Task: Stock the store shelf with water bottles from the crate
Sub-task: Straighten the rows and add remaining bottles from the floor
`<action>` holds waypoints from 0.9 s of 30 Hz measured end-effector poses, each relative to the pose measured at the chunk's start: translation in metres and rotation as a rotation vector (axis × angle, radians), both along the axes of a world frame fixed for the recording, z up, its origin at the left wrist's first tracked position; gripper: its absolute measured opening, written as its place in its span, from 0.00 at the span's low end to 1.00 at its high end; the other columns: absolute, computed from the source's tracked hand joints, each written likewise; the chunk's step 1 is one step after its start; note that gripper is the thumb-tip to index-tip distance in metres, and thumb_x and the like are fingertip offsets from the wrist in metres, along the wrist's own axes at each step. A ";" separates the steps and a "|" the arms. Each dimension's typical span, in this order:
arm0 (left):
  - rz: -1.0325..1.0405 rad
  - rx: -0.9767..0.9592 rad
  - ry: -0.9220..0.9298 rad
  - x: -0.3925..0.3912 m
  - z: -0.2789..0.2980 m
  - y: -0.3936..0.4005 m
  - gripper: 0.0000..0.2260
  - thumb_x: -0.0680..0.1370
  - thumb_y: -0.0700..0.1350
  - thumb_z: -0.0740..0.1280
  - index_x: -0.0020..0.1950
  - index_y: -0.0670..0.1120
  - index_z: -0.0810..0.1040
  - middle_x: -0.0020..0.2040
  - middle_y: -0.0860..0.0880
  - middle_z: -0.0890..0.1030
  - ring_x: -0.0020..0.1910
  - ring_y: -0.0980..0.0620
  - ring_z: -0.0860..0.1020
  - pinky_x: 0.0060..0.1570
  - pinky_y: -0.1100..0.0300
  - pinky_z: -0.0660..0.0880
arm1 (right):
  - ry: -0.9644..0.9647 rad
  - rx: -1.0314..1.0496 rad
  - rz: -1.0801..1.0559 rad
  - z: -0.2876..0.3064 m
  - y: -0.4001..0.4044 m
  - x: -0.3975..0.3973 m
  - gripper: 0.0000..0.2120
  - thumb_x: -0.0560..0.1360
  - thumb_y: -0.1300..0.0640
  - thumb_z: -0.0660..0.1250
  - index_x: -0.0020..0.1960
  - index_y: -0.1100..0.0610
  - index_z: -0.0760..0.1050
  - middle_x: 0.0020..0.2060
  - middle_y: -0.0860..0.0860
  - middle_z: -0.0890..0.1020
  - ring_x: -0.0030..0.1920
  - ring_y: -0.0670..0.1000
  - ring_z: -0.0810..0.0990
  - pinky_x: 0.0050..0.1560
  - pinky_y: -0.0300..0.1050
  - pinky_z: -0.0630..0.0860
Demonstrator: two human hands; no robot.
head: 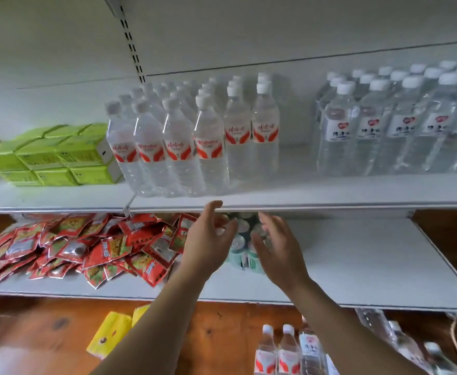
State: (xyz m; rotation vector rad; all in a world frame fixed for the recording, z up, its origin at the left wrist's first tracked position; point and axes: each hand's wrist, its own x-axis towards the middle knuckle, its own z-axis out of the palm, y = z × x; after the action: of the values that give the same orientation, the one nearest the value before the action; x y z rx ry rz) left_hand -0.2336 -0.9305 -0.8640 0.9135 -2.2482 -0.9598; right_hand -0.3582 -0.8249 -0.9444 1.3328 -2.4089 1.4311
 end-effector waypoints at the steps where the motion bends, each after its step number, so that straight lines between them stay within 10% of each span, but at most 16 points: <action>1: -0.014 0.032 -0.023 -0.001 -0.013 0.006 0.22 0.78 0.54 0.69 0.70 0.51 0.70 0.51 0.55 0.81 0.50 0.54 0.80 0.49 0.58 0.77 | -0.025 0.059 -0.005 -0.013 0.012 -0.001 0.25 0.81 0.41 0.56 0.73 0.52 0.69 0.67 0.48 0.74 0.66 0.49 0.73 0.64 0.46 0.73; 4: -0.070 0.145 -0.086 -0.005 -0.062 0.023 0.19 0.78 0.52 0.70 0.68 0.48 0.73 0.45 0.57 0.81 0.44 0.60 0.78 0.42 0.68 0.71 | -0.076 0.244 -0.056 -0.057 0.039 0.004 0.23 0.81 0.42 0.60 0.72 0.51 0.70 0.66 0.48 0.76 0.64 0.50 0.76 0.62 0.45 0.75; 15: -0.180 0.566 -0.580 0.013 -0.275 0.065 0.23 0.79 0.54 0.66 0.73 0.48 0.70 0.65 0.47 0.79 0.56 0.49 0.78 0.54 0.58 0.74 | -0.223 1.037 0.091 -0.194 0.090 0.052 0.37 0.78 0.40 0.65 0.80 0.50 0.53 0.79 0.50 0.59 0.79 0.54 0.55 0.77 0.51 0.57; 19: -0.207 0.645 -0.625 0.027 -0.322 0.080 0.29 0.80 0.53 0.65 0.79 0.48 0.59 0.74 0.43 0.70 0.68 0.44 0.73 0.65 0.52 0.72 | -0.146 1.193 0.141 -0.224 0.089 0.056 0.47 0.77 0.59 0.69 0.80 0.46 0.37 0.81 0.51 0.45 0.80 0.54 0.43 0.79 0.55 0.52; 27: -0.154 0.738 -0.715 0.030 -0.372 0.086 0.24 0.76 0.60 0.68 0.64 0.48 0.69 0.57 0.50 0.80 0.52 0.50 0.79 0.50 0.58 0.74 | -0.081 1.252 0.209 -0.262 0.073 0.056 0.46 0.77 0.65 0.64 0.81 0.50 0.35 0.81 0.53 0.45 0.79 0.55 0.34 0.77 0.58 0.37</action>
State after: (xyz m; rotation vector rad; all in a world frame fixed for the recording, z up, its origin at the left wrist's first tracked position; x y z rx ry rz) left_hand -0.2032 -0.8445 -1.2361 1.6145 -2.5736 -1.8289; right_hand -0.3018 -0.7516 -1.2065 1.6464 -3.3833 -0.2559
